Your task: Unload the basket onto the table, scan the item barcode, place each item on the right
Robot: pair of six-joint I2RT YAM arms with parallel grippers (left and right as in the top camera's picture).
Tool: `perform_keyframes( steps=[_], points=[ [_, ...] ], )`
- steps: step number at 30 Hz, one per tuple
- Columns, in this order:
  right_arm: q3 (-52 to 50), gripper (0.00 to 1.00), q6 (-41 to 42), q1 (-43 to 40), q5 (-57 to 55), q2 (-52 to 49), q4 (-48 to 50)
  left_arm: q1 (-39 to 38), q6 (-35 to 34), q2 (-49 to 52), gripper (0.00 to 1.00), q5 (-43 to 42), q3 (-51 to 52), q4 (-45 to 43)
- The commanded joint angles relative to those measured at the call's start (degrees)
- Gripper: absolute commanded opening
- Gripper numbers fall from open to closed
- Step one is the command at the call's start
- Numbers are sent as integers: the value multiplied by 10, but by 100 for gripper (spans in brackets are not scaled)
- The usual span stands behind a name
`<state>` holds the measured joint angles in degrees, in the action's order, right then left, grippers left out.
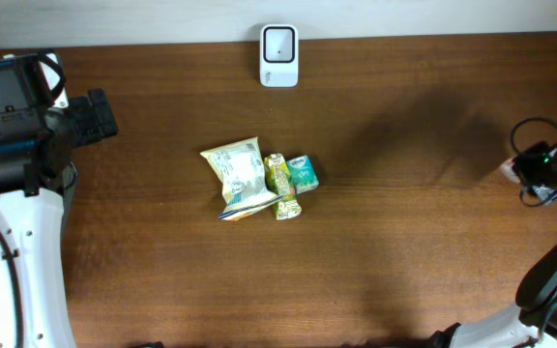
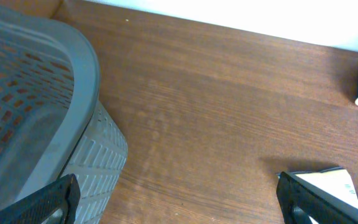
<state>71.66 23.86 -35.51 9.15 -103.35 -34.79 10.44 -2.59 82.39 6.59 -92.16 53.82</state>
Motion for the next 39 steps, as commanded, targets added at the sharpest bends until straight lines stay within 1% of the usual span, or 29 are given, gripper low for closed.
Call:
perform_keyframes(
  steps=[1, 2, 3, 4, 5, 6, 7, 9, 11, 12, 13, 16, 18, 20, 23, 24, 26, 28, 29, 31, 32, 34, 37, 38, 39],
  points=[
    [19, 51, -89, 7, 64, -6, -92, 2, 3, -2, 99, -4, -6, -1],
    [33, 58, -106, 15, 65, -6, -125, 2, 3, -2, 99, -3, -6, -1],
    [61, 61, -131, 28, 66, -6, -177, 2, 3, -2, 99, -4, -6, -1],
    [112, 61, -166, 60, 78, -6, -249, 2, 3, -2, 99, -4, -6, -1],
    [145, 61, -195, 94, 108, -6, -284, 2, 3, -2, 99, -4, -6, -1],
    [165, 61, -215, 129, 139, -6, -298, 2, 3, -2, 99, -4, -6, -1],
    [172, 61, -226, 185, 167, -6, -292, 2, 3, -2, 99, -4, -6, -1],
    [172, 58, -226, 303, 166, -20, -254, 2, 3, -2, 99, -4, -6, -1],
    [172, 55, -226, 408, 160, -57, -212, 2, 3, -2, 99, -4, -6, -1],
    [172, 55, -226, 447, 159, -84, -192, 2, 3, -2, 99, -4, -6, -1],
    [172, 50, -226, 473, 161, -111, -173, 2, 3, -2, 99, -4, -6, -1],
    [172, 41, -225, 523, 174, -172, -127, 2, 3, -2, 99, -4, -6, -1],
    [172, 36, -206, 531, 174, -202, -108, 2, 3, -2, 99, -4, -6, -1],
    [171, 19, -204, 531, 174, -209, -107, 2, 3, -2, 99, -3, -6, -1],
    [170, 13, -204, 531, 172, -212, -104, 2, 3, -2, 99, -4, -6, -1],
    [170, 4, -202, 531, 172, -217, -104, 2, 3, -2, 99, -3, -6, -1],
    [173, 4, -200, 525, 218, -209, -118, 2, 3, -2, 99, -4, -6, -1],
    [191, 4, -211, 478, 304, -163, -168, 2, 3, -2, 99, -4, -6, -1],
    [199, 4, -247, 441, 339, -130, -201, 2, 3, -2, 99, -4, -6, -1],
    [200, 4, -285, 377, 391, -91, -240, 2, 3, -2, 99, -4, -6, -1],
    [200, 4, -337, 336, 454, -83, -274, 2, 3, -2, 99, -4, -6, -1],
    [200, 4, -438, 291, 534, -83, -335, 2, 3, -2, 99, -4, -6, -1],
    [200, 4, -451, 287, 544, -83, -344, 2, 3, -2, 99, -4, -6, -1],
    [200, 4, -442, 291, 497, -83, -335, 2, 3, -2, 99, -4, -6, -1],
    [199, 4, -383, 308, 391, -83, -314, 2, 3, -2, 99, -4, -6, -1]
  ],
)
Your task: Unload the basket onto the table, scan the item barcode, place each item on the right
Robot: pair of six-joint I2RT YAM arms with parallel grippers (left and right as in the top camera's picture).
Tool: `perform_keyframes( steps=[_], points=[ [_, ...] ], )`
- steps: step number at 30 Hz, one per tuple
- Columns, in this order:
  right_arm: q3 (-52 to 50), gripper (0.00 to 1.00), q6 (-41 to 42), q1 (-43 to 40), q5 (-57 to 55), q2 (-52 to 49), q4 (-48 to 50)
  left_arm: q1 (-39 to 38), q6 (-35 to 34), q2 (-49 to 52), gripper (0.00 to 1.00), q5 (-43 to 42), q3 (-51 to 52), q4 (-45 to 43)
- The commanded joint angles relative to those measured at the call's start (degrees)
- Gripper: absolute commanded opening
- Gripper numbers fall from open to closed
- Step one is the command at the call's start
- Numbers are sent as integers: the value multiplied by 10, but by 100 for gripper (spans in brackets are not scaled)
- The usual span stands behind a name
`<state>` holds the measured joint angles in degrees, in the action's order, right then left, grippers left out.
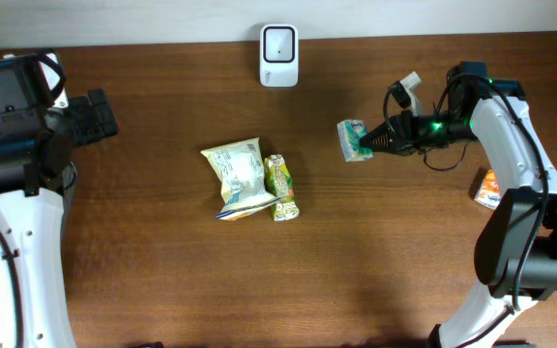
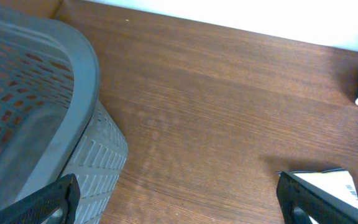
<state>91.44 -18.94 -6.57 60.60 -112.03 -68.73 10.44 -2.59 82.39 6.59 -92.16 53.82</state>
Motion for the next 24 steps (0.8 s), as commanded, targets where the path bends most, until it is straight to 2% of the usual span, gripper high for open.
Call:
perform_keyframes(
  steps=[1, 4, 7, 8, 11, 14, 17, 19, 21, 22, 24],
  points=[
    [-1, 4, 94, 37, -211, 3, 40, 2, 3, -2, 99, -3, -6, -1],
    [-1, 4, 317, 141, -673, 3, 57, 2, 3, -2, 99, -4, -6, -1],
    [-4, 4, 435, 259, -1021, -12, 56, 2, 3, -2, 99, -4, -6, -1],
    [-5, 4, 437, 292, -1080, -34, 59, 2, 3, -2, 99, -4, -6, -1],
    [-5, 4, 437, 329, -1111, -95, 86, 2, 3, -2, 99, -4, -6, -1],
    [-5, 5, 431, 333, -1018, -104, 94, 2, 3, -2, 99, -3, -6, -1],
    [-5, 22, 386, 333, -911, -104, 93, 2, 3, -2, 99, -4, -6, -1],
    [-5, 25, 367, 333, -881, -104, 92, 2, 3, -2, 99, -4, -6, -1],
    [-3, 37, 365, 331, -863, -104, 92, 2, 3, -2, 99, -4, -6, -1],
    [6, 38, 365, 322, -826, -103, 89, 2, 3, -2, 99, -4, -6, -1],
    [12, 38, 336, 303, -825, -102, 85, 2, 3, -2, 99, -4, -6, -1]
  ],
)
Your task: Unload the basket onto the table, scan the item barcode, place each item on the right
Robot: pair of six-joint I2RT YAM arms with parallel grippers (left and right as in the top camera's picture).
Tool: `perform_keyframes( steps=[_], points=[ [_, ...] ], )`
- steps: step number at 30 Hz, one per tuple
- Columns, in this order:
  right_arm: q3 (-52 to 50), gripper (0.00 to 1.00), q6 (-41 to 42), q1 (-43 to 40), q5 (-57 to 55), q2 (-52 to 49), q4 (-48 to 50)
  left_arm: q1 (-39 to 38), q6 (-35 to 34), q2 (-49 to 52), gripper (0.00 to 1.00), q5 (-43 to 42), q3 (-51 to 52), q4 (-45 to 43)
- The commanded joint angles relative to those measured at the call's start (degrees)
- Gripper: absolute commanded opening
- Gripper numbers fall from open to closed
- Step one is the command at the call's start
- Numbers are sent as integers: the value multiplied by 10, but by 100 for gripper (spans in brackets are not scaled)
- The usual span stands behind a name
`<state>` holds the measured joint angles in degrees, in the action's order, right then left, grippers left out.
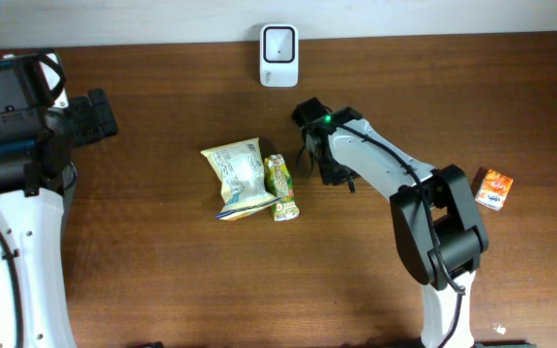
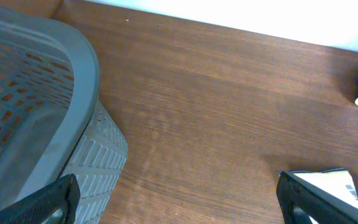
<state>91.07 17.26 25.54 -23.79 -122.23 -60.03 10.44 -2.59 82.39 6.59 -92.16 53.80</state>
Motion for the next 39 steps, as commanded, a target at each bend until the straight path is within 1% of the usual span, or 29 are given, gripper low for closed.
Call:
perform_keyframes(
  steps=[1, 3, 7, 8, 9, 10, 14, 16, 17, 18, 19, 20, 22, 23, 25, 26, 28, 30, 34, 35, 36, 39],
  points=[
    [11, 38, -35, -24, -12, -2, 1, 2, 3, -2, 99, -4, -6, -1],
    [-4, 38, -35, -24, -76, -4, 12, 2, 3, -2, 99, -4, -6, -1],
    [-40, 36, -50, -25, -80, -4, 72, 2, 3, -2, 99, -4, -6, -1],
    [-45, 33, -50, -26, -80, -4, 74, 2, 3, -2, 99, -3, -6, -1],
    [-55, 32, -50, -28, -80, -4, 83, 2, 3, -2, 99, -4, -6, -1],
    [-65, 28, -50, -32, -80, -4, 93, 2, 3, -2, 99, -3, -6, 0],
    [-74, 4, -50, -38, -80, -4, 99, 2, 3, -2, 99, -4, -6, -1],
    [-63, 4, -48, -38, -68, -4, 75, 2, 3, -2, 99, -4, -6, -1],
    [-27, 4, -49, -38, -16, 0, 31, 2, 3, -2, 99, -4, -6, -1],
    [14, 4, -60, -38, 68, 10, -5, 2, 3, -2, 99, -3, -6, -1],
    [44, 4, -83, -39, 169, 25, -24, 2, 3, -2, 99, -3, -6, -1],
    [66, 4, -96, -42, 295, 41, -33, 2, 3, -2, 99, -4, -6, -1],
    [58, 4, -96, -62, 503, 45, -17, 2, 3, -2, 99, -3, -6, -1],
    [37, 4, -95, -67, 518, 45, -4, 2, 3, -2, 99, -4, -6, -1],
    [13, 4, -87, -80, 433, 45, 2, 2, 3, -2, 99, -3, -6, -1],
    [17, 9, -101, -80, 406, 49, 0, 2, 3, -2, 99, -4, -6, -1],
    [19, 16, -105, -79, 396, 49, -4, 2, 3, -2, 99, -4, -6, -1],
    [19, 20, -111, -79, 381, 49, -6, 2, 3, -2, 99, -4, -6, -1],
    [35, 21, -110, -79, 340, 58, -15, 2, 3, -2, 99, -3, -6, -1],
    [46, 21, -108, -79, 316, 63, -23, 2, 3, -2, 99, -4, -6, -1],
    [65, 21, -108, -79, 266, 76, -42, 2, 3, -2, 99, -4, -6, -1],
    [95, 22, -80, -79, 175, 88, -88, 2, 3, -2, 99, -4, -6, -1]
  ],
)
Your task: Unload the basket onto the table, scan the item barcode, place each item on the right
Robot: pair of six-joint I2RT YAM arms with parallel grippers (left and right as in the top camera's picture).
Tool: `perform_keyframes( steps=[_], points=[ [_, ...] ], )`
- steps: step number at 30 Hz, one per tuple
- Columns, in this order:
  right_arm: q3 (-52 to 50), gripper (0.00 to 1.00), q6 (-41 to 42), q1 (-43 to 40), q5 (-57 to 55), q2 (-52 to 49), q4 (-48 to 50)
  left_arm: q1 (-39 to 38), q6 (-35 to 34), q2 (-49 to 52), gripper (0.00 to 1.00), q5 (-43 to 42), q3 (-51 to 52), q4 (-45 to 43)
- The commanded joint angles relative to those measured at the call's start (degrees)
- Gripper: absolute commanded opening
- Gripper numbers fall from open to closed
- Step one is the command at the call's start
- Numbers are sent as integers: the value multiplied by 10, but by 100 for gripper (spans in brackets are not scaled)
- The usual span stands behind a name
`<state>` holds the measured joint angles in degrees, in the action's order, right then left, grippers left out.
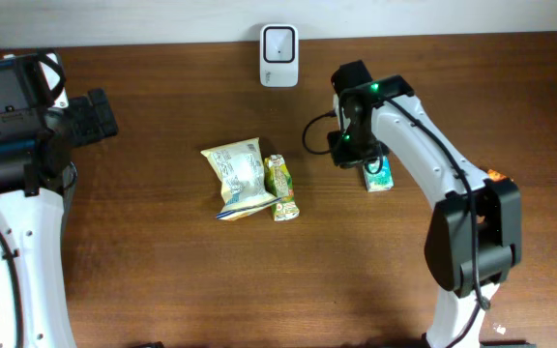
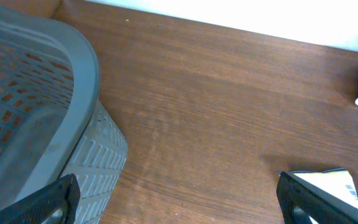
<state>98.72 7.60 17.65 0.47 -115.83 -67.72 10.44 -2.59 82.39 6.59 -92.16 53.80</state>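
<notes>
The white barcode scanner (image 1: pixel 278 43) stands at the table's back edge, and its edge shows in the left wrist view. A small green carton (image 1: pixel 379 176) lies right of centre, touching the tip of my right gripper (image 1: pixel 358 155). The arm hides the jaws, so a grip cannot be told. A pale snack bag (image 1: pixel 238 177) and a yellow-green pouch (image 1: pixel 281 187) lie mid-table. My left gripper (image 2: pixel 179 205) hovers open and empty at the far left; a corner of the snack bag (image 2: pixel 331 185) shows by its right finger.
A grey slatted basket (image 2: pixel 36 118) stands off the table's left end under the left arm. An orange carton (image 1: pixel 497 177) peeks out behind the right arm at the right.
My right gripper was just right of the pouch with the green carton out of sight. It now sits farther right and the carton shows at its tip. The left arm is unchanged.
At first the green carton lay against the pouch and my right arm was at the far right edge. Then the right gripper held the carton right of the scanner. Later it was near the pouch, carton unseen. Now the carton rests right of centre.
</notes>
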Motion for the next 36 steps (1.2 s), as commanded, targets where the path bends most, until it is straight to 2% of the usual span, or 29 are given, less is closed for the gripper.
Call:
perform_keyframes(
  steps=[1, 19, 22, 36],
  points=[
    [18, 22, 20, 0, -72, 24, -18, 2, 3, -2, 99, -4, -6, -1],
    [18, 23, 38, 0, -102, 24, -13, 2, 3, -2, 99, -3, -6, 0],
    [18, 26, 38, 0, -102, 23, -15, 2, 3, -2, 99, -4, -6, 0],
    [18, 28, 38, 0, -132, 23, -4, 2, 3, -2, 99, -3, -6, 0]
  ],
)
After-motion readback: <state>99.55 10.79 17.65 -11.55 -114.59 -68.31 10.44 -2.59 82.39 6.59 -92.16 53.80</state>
